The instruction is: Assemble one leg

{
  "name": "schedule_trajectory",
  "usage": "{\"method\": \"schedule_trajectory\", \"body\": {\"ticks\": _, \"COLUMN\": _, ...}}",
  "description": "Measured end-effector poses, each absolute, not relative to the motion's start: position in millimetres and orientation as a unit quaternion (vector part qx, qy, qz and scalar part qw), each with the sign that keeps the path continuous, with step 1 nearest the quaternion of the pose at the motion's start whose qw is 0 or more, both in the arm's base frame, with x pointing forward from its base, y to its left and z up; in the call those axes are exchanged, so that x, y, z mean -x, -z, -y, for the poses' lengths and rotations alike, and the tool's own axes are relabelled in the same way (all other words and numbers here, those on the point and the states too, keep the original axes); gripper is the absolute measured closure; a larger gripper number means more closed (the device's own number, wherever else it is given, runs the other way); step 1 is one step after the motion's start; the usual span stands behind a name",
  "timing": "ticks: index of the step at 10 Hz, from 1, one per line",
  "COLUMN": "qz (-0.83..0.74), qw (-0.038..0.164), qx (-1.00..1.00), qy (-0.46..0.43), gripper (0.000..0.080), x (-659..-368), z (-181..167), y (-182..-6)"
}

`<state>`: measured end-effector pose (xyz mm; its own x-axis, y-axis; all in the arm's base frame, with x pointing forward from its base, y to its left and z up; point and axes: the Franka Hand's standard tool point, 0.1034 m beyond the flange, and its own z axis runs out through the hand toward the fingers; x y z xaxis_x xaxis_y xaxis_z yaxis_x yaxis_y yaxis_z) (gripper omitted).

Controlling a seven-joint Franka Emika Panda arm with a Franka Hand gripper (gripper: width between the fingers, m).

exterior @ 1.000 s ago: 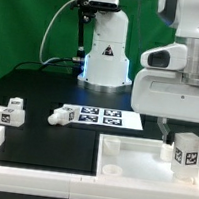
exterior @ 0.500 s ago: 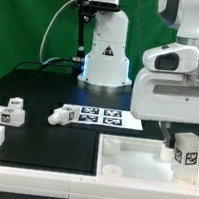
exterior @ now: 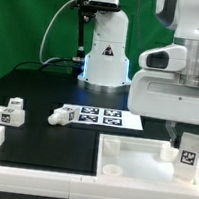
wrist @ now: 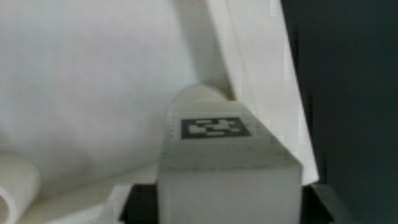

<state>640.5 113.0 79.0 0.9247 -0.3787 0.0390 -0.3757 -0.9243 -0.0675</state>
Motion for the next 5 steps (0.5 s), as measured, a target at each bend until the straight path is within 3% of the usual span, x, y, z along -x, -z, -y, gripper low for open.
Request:
{"method": "schedule_trajectory", "body": {"ticks": 2, "qz": -0.307, "qw": 0.032, "qx": 0.951, "qy": 0.022, "gripper": 0.0509, "x": -640.3, "z": -112.0, "y": -78.7}}
{"method": "schedule_trajectory", "body": {"ticks": 5, "qz": -0.523, "qw": 0.054, "qx": 0.851, "qy": 0.000, "gripper": 0.0509, "x": -639.8, "z": -111.1, "y": -78.2}}
